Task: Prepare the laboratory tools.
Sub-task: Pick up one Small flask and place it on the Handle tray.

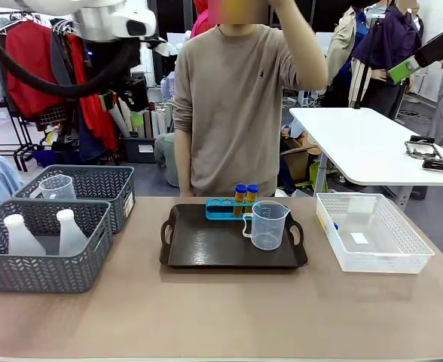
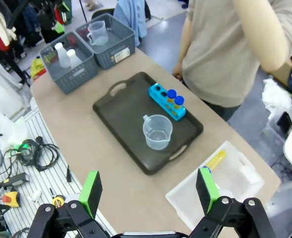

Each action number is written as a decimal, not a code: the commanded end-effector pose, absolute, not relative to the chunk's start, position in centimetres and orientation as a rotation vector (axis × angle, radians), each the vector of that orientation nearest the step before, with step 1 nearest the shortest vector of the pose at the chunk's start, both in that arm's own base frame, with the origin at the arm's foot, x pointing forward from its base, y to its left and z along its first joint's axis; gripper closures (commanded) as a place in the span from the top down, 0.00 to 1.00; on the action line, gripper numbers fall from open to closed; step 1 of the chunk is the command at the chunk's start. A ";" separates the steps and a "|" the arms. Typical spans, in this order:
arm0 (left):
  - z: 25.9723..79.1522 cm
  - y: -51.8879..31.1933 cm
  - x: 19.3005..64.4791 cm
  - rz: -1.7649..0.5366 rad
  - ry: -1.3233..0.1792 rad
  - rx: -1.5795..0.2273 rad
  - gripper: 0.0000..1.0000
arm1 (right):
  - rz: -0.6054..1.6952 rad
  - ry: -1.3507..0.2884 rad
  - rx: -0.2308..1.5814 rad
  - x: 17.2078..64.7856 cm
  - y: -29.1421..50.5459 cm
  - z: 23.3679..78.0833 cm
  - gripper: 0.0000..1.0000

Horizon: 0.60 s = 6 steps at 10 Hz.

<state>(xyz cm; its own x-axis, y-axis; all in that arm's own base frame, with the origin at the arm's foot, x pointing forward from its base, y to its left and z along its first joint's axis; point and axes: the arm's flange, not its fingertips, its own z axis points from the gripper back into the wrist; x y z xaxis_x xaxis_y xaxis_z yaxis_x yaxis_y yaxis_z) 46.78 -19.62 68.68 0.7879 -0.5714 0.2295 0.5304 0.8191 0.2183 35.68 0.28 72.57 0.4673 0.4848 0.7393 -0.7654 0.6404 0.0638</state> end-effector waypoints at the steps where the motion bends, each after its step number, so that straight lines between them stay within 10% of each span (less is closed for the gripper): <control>1: 68.1 -17.2 46.5 -0.484 -0.295 0.146 1.00 | 0.804 -0.759 0.436 35.6 0.4 72.6 1.00; 6: 68.9 -17.8 46.9 -0.528 -0.294 0.148 1.00 | 0.804 -0.759 0.436 35.6 0.4 72.6 1.00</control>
